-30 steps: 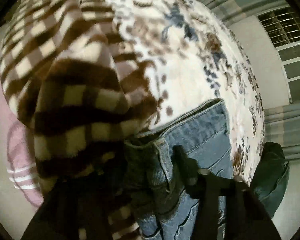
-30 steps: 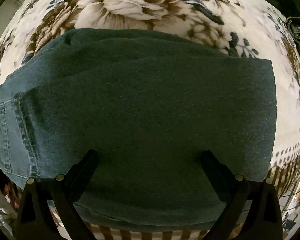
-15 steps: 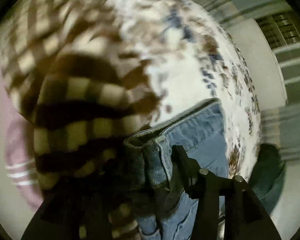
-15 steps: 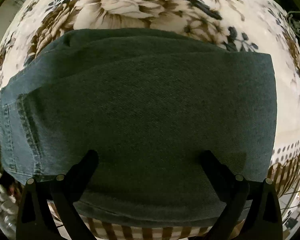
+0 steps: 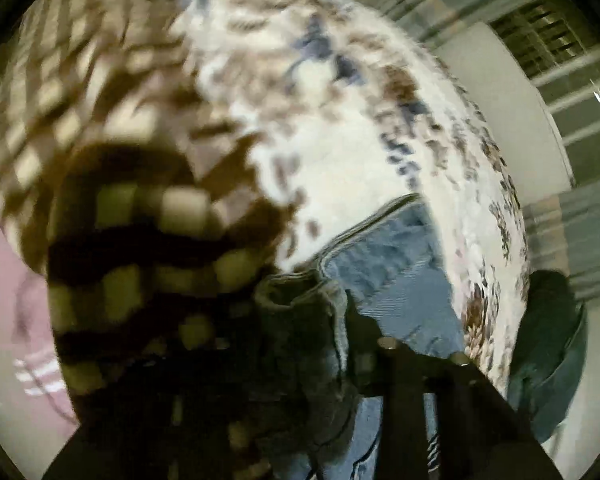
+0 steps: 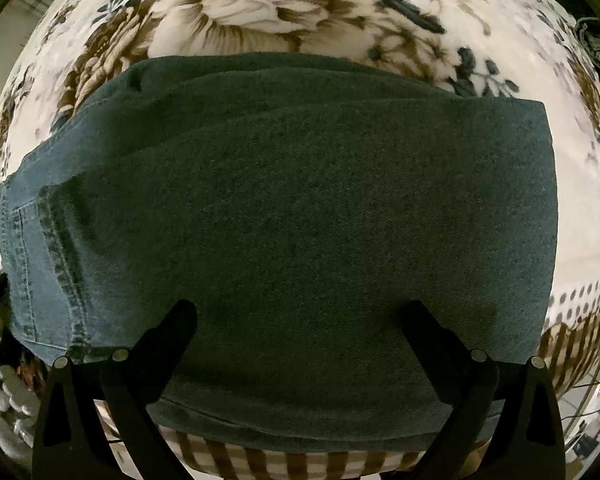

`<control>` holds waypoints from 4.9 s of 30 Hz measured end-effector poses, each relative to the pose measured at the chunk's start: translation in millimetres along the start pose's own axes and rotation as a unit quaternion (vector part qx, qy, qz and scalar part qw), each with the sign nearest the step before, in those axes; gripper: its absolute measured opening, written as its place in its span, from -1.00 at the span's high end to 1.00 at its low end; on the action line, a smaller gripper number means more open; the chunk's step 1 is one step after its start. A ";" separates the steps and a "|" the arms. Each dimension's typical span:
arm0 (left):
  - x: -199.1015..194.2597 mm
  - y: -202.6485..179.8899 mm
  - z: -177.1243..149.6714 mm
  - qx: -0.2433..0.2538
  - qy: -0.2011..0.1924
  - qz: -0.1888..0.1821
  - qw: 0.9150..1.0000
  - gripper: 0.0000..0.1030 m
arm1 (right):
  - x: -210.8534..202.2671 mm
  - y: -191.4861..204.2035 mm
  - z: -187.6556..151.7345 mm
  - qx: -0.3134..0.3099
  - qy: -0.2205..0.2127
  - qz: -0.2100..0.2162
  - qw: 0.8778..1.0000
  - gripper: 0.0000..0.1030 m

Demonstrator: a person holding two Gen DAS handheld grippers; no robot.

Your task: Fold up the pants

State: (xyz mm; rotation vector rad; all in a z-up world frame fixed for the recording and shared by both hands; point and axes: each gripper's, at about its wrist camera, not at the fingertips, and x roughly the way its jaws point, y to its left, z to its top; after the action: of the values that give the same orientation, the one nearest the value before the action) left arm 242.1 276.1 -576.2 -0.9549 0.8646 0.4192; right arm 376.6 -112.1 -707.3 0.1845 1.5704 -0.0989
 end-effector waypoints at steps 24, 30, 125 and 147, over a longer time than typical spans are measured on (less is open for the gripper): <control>-150.3 -239.7 -162.6 0.289 -0.116 -0.013 0.950 0.61 | -64.0 -144.2 2.6 0.012 -0.029 0.041 0.999 -1.00; -149.0 -290.7 -259.7 0.341 -0.095 -0.010 0.935 0.62 | -82.1 -251.7 6.3 0.026 -0.026 0.034 0.999 -1.00; -49.1 -317.8 -371.2 0.447 0.125 0.147 0.873 -0.48 | -43.5 -391.2 3.2 0.063 0.000 0.299 0.952 -0.25; 106.2 -300.9 -231.9 0.418 0.240 0.047 0.875 0.07 | -25.4 -349.5 60.9 0.161 -0.031 0.217 0.962 0.39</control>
State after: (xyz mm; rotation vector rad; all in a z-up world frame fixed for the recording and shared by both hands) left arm 398.8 -85.8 -567.3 -0.1919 1.3899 -0.1465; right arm 373.8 -467.8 -701.3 0.7691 1.4107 -0.0138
